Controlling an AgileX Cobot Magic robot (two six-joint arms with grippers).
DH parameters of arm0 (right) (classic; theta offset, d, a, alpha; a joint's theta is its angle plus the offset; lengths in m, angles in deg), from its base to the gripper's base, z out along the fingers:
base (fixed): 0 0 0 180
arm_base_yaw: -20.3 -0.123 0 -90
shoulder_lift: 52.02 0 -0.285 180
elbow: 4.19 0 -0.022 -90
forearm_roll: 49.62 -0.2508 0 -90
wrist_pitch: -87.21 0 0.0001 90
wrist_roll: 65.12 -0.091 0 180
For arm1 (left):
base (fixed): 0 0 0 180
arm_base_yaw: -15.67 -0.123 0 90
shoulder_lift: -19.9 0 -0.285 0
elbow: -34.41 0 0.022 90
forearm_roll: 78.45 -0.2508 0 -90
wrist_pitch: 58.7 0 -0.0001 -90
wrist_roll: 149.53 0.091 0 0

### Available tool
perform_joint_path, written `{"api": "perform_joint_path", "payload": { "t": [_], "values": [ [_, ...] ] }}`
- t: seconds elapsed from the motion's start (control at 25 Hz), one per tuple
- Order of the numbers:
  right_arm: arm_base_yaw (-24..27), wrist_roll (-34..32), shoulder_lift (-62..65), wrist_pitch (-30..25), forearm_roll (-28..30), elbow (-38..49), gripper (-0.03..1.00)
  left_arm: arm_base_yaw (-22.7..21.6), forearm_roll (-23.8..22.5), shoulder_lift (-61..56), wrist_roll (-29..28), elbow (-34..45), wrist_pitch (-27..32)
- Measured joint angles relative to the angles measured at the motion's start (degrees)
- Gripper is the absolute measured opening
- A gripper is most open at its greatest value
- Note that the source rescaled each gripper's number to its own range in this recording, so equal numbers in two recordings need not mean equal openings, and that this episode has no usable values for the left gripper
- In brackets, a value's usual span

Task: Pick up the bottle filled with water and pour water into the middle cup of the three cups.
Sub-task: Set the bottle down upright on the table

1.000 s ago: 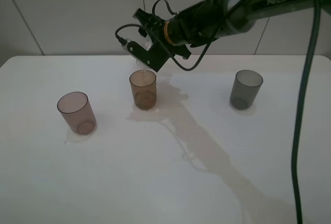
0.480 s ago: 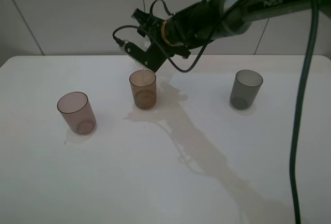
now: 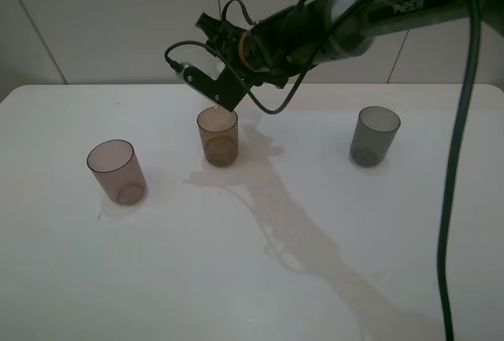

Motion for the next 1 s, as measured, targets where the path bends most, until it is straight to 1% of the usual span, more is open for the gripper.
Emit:
{"api": "perform_joint_path", "payload": {
  "t": [0.4,0.64,0.8,1.0],
  "values": [
    [-1.5,0.0,0.1,-4.2,0.0,0.0,0.02,0.0,0.0,0.0,0.0,0.0,0.0],
    [-3.0,0.0,0.5,-5.5,0.0,0.2,0.02,0.0,0.0,0.0,0.0,0.0,0.0],
    [-3.4,0.0,2.3,-6.2,0.0,2.4,0.02,0.0,0.0,0.0,0.0,0.0,0.0],
    [-3.7,0.0,2.8,-6.5,0.0,3.3,0.02,0.0,0.0,0.0,0.0,0.0,0.0]
  ]
}}
